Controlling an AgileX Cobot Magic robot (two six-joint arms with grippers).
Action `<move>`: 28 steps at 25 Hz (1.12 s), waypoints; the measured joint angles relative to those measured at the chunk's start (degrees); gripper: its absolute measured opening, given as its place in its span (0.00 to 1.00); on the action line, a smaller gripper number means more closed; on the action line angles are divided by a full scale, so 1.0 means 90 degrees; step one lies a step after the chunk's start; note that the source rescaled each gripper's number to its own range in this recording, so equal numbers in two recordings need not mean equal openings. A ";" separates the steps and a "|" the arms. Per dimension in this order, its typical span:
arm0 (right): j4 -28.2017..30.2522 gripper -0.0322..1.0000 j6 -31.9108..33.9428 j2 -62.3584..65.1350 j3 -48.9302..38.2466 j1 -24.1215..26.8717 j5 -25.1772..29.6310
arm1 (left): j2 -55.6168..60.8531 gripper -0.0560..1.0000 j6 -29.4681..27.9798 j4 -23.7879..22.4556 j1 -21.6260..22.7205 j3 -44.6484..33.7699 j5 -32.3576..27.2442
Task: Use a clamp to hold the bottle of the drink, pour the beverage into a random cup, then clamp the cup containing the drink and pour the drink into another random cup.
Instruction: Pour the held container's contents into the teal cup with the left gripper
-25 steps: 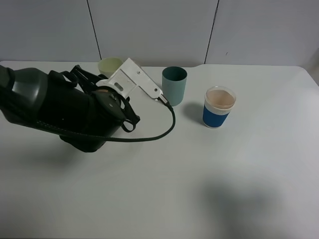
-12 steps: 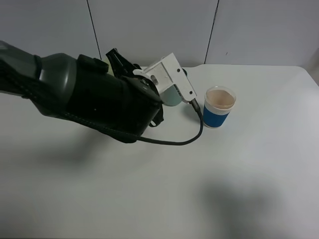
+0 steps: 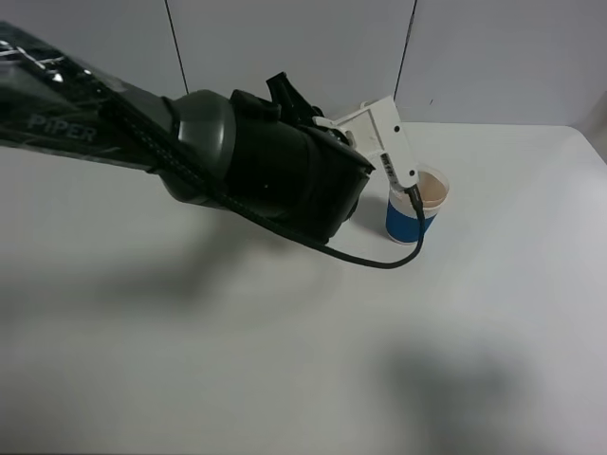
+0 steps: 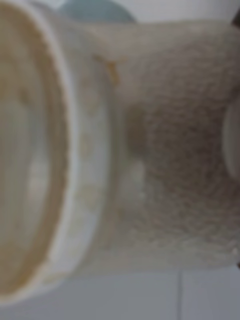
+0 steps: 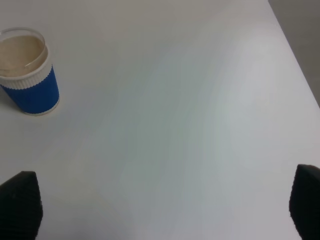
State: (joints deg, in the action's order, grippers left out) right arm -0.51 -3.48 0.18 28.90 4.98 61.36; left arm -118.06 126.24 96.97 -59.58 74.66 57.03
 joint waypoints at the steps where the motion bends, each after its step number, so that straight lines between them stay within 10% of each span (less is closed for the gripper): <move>1: 0.0000 1.00 0.0000 0.0000 0.0000 0.0000 0.0000 | -0.0044 0.07 0.0107 0.0000 0.0000 0.0107 -0.0018; 16: 0.0000 1.00 0.0000 0.0000 0.0000 0.0000 0.0000 | -0.0342 0.07 0.0746 -0.0533 0.0000 0.0400 -0.0545; 28: 0.0000 1.00 0.0000 0.0000 0.0000 0.0000 0.0000 | -0.0387 0.07 -0.0433 -0.1929 0.0007 0.0400 -0.0414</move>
State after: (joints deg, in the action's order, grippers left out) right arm -0.51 -3.48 0.18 28.90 4.98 61.36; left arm -121.54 122.34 79.61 -59.52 78.25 53.30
